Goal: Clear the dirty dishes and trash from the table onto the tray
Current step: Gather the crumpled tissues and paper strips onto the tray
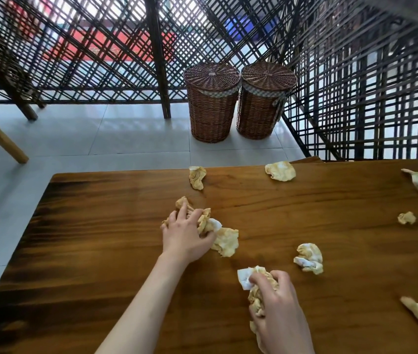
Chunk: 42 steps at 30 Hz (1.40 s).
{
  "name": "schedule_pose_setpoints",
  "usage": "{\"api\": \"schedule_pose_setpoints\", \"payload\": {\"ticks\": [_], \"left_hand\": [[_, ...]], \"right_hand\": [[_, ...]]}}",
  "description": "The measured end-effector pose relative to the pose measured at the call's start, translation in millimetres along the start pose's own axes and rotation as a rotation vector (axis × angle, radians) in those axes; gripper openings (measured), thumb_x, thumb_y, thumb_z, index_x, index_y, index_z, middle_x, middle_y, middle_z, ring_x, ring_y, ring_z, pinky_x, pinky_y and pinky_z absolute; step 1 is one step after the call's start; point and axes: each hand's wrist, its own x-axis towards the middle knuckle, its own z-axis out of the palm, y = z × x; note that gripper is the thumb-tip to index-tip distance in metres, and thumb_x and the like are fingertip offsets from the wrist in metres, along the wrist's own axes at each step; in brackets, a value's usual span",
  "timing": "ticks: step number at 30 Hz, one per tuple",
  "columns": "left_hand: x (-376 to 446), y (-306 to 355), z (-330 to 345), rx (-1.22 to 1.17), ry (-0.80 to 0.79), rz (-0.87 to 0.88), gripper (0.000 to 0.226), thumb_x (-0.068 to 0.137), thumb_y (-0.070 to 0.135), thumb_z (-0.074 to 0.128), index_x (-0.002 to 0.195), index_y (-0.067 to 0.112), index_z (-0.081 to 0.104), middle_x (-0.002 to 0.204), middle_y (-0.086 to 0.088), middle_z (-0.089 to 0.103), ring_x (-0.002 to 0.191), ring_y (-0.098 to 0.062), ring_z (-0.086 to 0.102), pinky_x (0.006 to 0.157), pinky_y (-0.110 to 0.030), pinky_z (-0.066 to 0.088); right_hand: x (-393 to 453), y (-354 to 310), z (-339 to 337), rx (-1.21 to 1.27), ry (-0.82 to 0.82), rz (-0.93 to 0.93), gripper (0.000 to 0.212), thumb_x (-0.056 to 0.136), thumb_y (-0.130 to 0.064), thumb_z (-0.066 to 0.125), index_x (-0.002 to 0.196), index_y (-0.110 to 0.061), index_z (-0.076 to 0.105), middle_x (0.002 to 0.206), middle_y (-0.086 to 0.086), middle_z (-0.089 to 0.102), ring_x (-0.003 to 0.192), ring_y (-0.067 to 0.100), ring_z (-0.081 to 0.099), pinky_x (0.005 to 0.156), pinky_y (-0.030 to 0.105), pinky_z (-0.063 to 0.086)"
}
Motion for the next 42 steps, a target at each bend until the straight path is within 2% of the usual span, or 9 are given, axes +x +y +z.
{"api": "schedule_pose_setpoints", "payload": {"ticks": [3, 8, 13, 17, 22, 28, 34, 39, 42], "left_hand": [[-4.6, -1.7, 3.4, 0.058, 0.026, 0.003, 0.087, 0.064, 0.075, 0.055, 0.137, 0.035, 0.032, 0.152, -0.003, 0.023, 0.137, -0.031, 0.022, 0.105, -0.053, 0.027], [-17.4, 2.8, 8.9, -0.025, 0.211, 0.006, 0.058, 0.074, 0.035, 0.067, 0.128, 0.024, 0.048, 0.133, -0.004, 0.044, 0.117, -0.027, 0.04, 0.095, -0.04, 0.041], [-33.1, -0.4, 9.1, -0.142, 0.244, 0.032, 0.054, 0.073, 0.01, 0.065, 0.125, 0.018, 0.052, 0.12, -0.006, 0.053, 0.109, -0.027, 0.043, 0.093, -0.034, 0.043], [-53.9, -9.0, -0.4, -0.237, 0.296, 0.009, 0.041, 0.072, 0.007, 0.067, 0.111, 0.015, 0.057, 0.1, -0.004, 0.055, 0.098, -0.024, 0.044, 0.079, -0.026, 0.04], [-92.3, -13.8, -18.7, -0.303, 0.343, 0.043, 0.033, 0.065, 0.005, 0.072, 0.092, 0.017, 0.059, 0.079, 0.005, 0.051, 0.082, -0.02, 0.049, 0.069, -0.026, 0.037], [-135.8, 3.1, -33.3, -0.336, 0.335, 0.092, 0.047, 0.064, 0.002, 0.077, 0.108, 0.01, 0.061, 0.087, 0.005, 0.052, 0.084, -0.017, 0.05, 0.072, -0.026, 0.04], [-176.4, 46.6, -41.2, -0.321, 0.242, 0.164, 0.056, 0.065, 0.002, 0.079, 0.116, 0.01, 0.058, 0.094, 0.002, 0.053, 0.092, -0.02, 0.05, 0.076, -0.028, 0.041], [-209.8, 97.1, -35.7, -0.301, 0.242, 0.225, 0.043, 0.065, 0.002, 0.077, 0.102, 0.014, 0.059, 0.082, 0.005, 0.05, 0.082, -0.019, 0.049, 0.066, -0.025, 0.038], [-230.1, 132.6, -22.5, -0.302, 0.248, 0.233, 0.038, 0.065, 0.003, 0.078, 0.095, 0.016, 0.059, 0.078, 0.005, 0.05, 0.079, -0.019, 0.05, 0.063, -0.022, 0.038]], "right_hand": [[-3.2, -0.1, -0.3, 0.007, -0.005, 0.009, 0.046, 0.086, -0.029, 0.061, 0.122, -0.044, 0.037, 0.124, -0.009, 0.024, 0.12, 0.006, 0.034, 0.089, 0.016, 0.042], [-9.4, 1.4, -1.5, -0.009, -0.001, 0.012, 0.045, 0.085, -0.029, 0.058, 0.121, -0.045, 0.037, 0.123, -0.01, 0.023, 0.119, 0.005, 0.032, 0.086, 0.018, 0.045], [-15.8, 6.2, -6.2, -0.009, 0.017, 0.021, 0.046, 0.084, -0.027, 0.061, 0.12, -0.044, 0.038, 0.122, -0.009, 0.025, 0.117, 0.005, 0.033, 0.083, 0.017, 0.046], [-25.8, 12.0, -9.7, 0.025, 0.043, 0.033, 0.045, 0.084, -0.024, 0.063, 0.12, -0.042, 0.042, 0.121, -0.008, 0.027, 0.116, 0.008, 0.036, 0.077, 0.017, 0.046], [-46.8, 14.4, -17.2, 0.072, 0.096, 0.059, 0.043, 0.083, -0.023, 0.065, 0.117, -0.041, 0.045, 0.118, -0.01, 0.03, 0.115, 0.008, 0.039, 0.08, 0.018, 0.049], [-75.4, 14.8, -29.5, 0.096, 0.154, 0.1, 0.043, 0.083, -0.022, 0.067, 0.118, -0.038, 0.048, 0.119, -0.008, 0.035, 0.114, 0.008, 0.044, 0.082, 0.014, 0.046], [-105.7, 33.2, -56.2, 0.116, 0.215, 0.14, 0.041, 0.083, -0.016, 0.067, 0.118, -0.03, 0.052, 0.122, -0.001, 0.04, 0.114, 0.015, 0.045, 0.084, 0.019, 0.049], [-130.7, 69.3, -78.1, 0.163, 0.221, 0.158, 0.04, 0.084, -0.017, 0.067, 0.116, -0.032, 0.05, 0.121, -0.004, 0.038, 0.109, 0.012, 0.048, 0.076, 0.019, 0.053], [-146.2, 103.5, -92.7, 0.18, 0.226, 0.15, 0.04, 0.085, -0.019, 0.067, 0.116, -0.035, 0.049, 0.124, -0.004, 0.036, 0.112, 0.012, 0.047, 0.078, 0.019, 0.053]]}}
